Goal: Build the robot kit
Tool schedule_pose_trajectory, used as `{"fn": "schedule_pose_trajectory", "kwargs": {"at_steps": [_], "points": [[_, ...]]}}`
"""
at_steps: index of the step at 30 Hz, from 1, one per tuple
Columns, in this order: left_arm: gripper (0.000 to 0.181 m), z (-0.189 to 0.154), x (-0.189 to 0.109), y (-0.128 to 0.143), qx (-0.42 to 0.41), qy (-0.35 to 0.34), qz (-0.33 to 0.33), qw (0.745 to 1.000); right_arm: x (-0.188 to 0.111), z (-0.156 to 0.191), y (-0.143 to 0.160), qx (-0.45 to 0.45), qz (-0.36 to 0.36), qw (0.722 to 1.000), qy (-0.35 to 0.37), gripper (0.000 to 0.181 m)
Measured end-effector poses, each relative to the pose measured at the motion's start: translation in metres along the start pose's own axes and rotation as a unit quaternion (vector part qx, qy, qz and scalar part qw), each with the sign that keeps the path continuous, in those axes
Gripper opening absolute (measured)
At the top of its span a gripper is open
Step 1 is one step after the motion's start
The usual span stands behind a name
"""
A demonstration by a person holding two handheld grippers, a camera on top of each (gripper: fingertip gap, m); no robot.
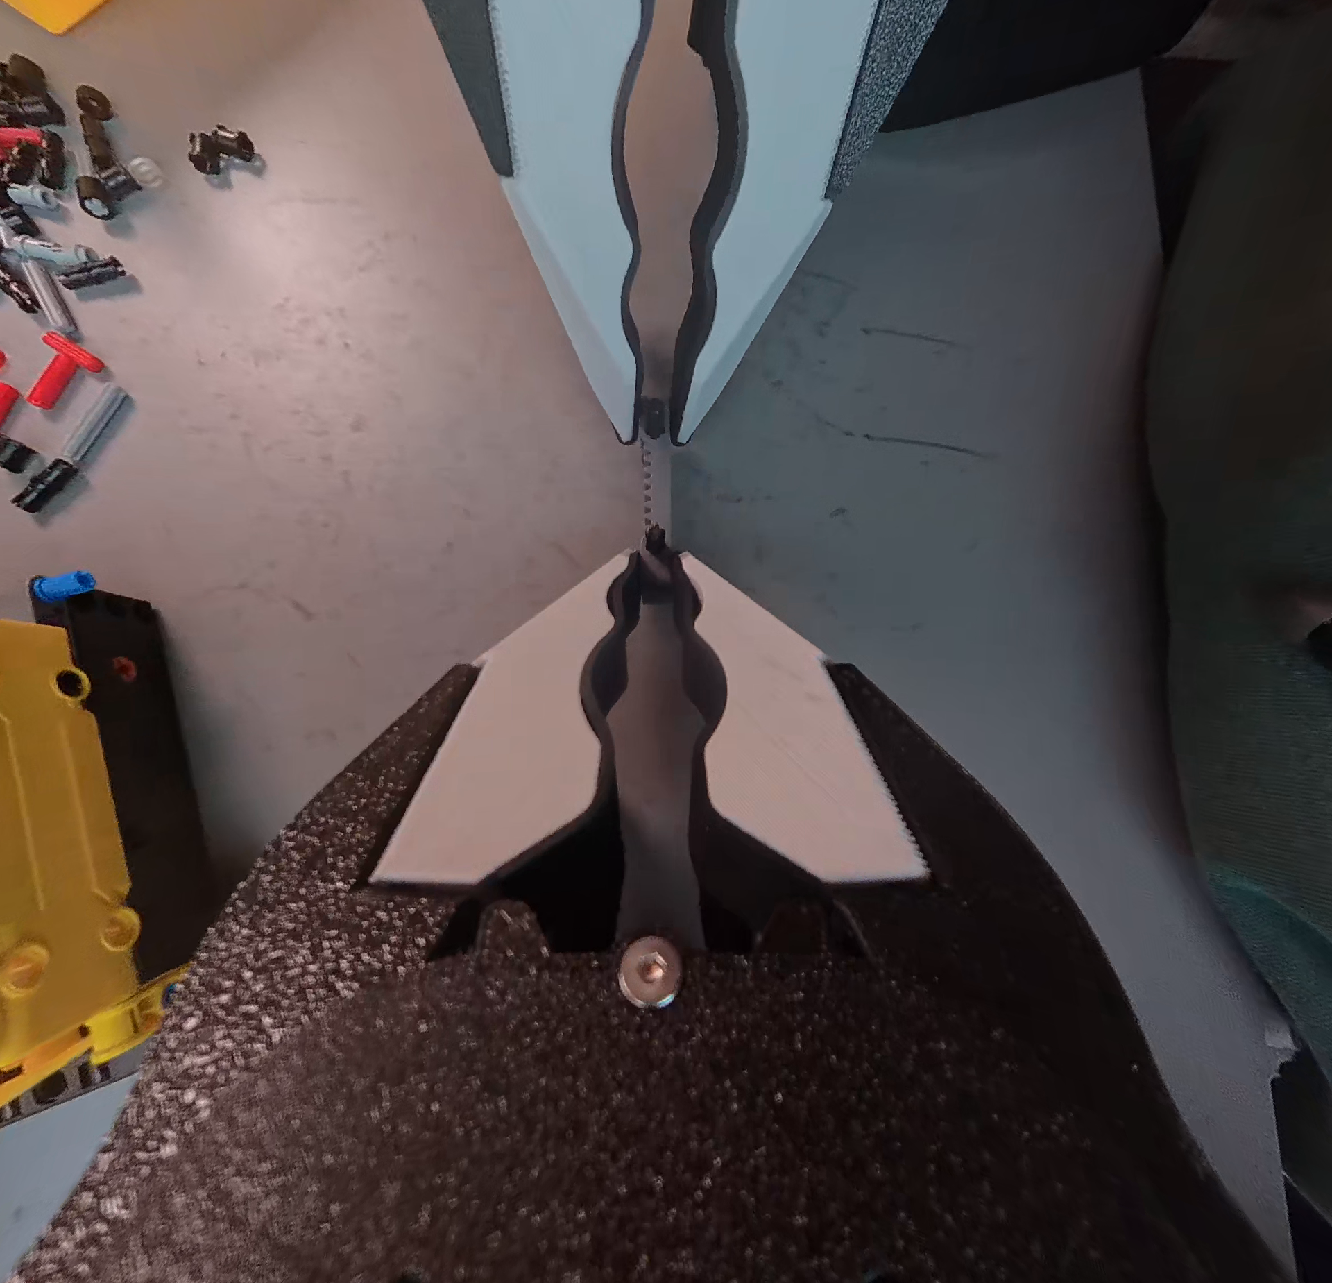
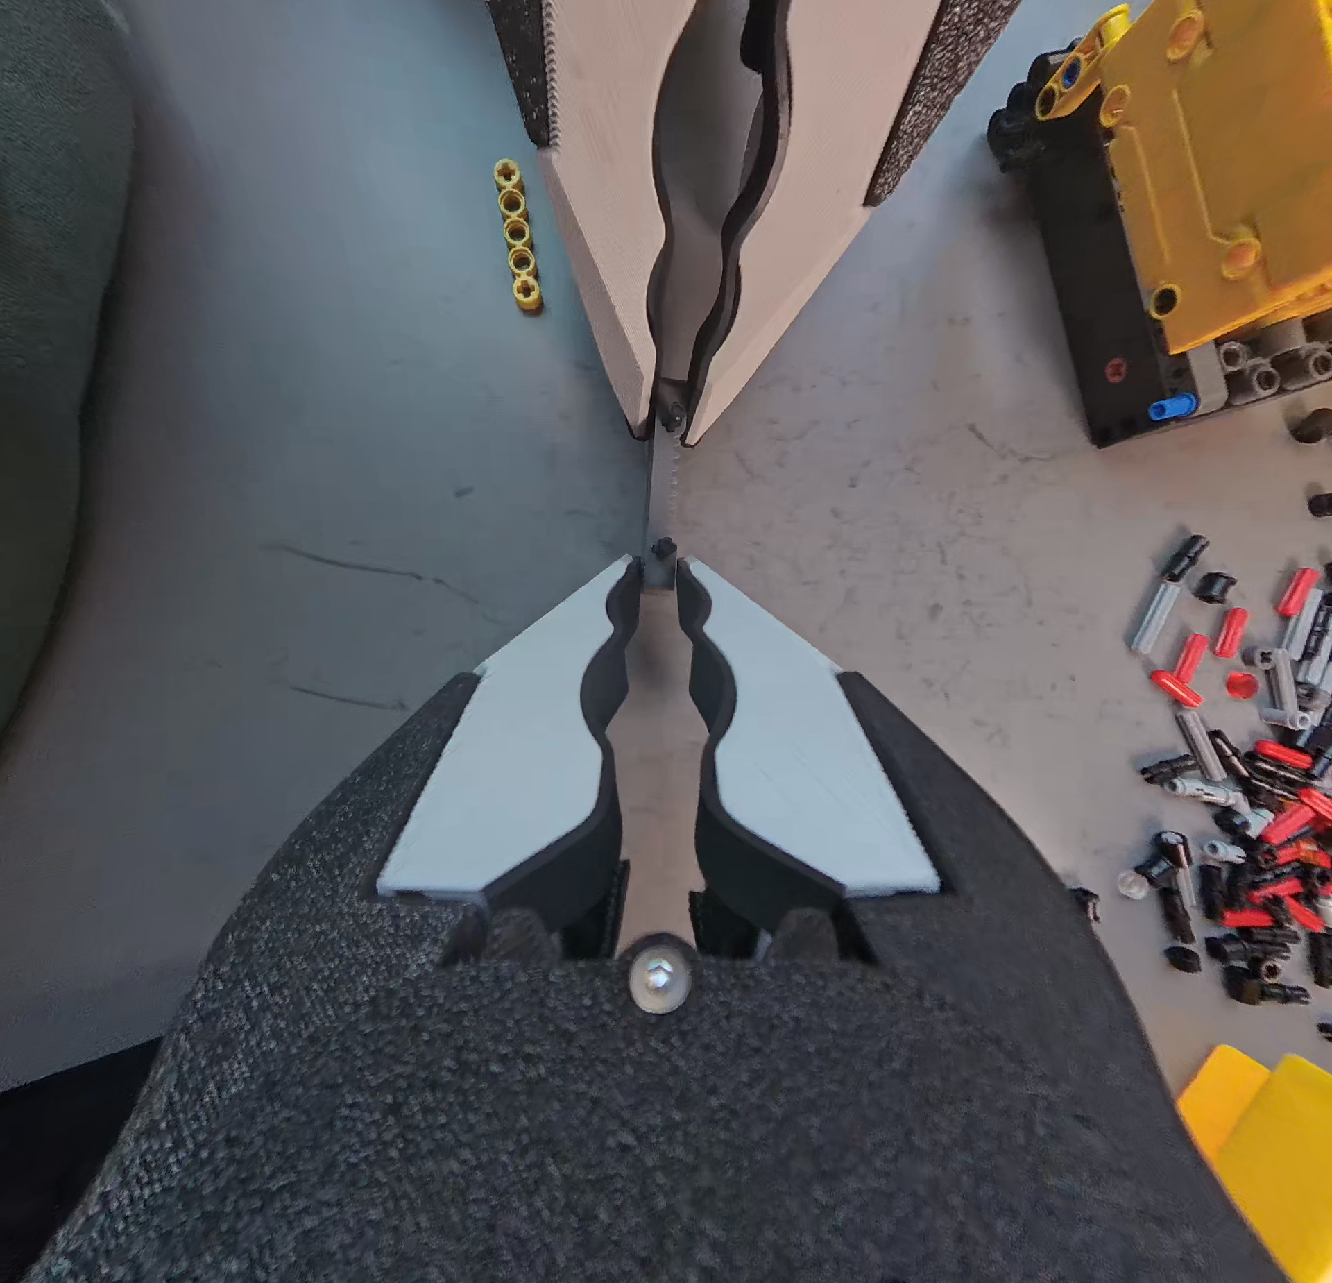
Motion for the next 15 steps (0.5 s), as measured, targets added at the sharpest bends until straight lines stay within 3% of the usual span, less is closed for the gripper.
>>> {"fn": "schedule_pose_trajectory", "kwargs": {"at_steps": [15], "points": [[0.007,-0.0022,-0.0019,-0.0089,0.03,-0.002,0.039,0.999,0.0006,-0.0006,-0.0045,0.029,0.01,1.0,-0.006,0.007]]}}
Point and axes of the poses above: each gripper's, where its closed fingertips meet, x out along the fingers, y out of its underside, z = x × y across the jaws, the point moved 8 cm from there along -x, back along the fingers, and after that the axes turned 10 degrees about -z, right-handed, at the moved point
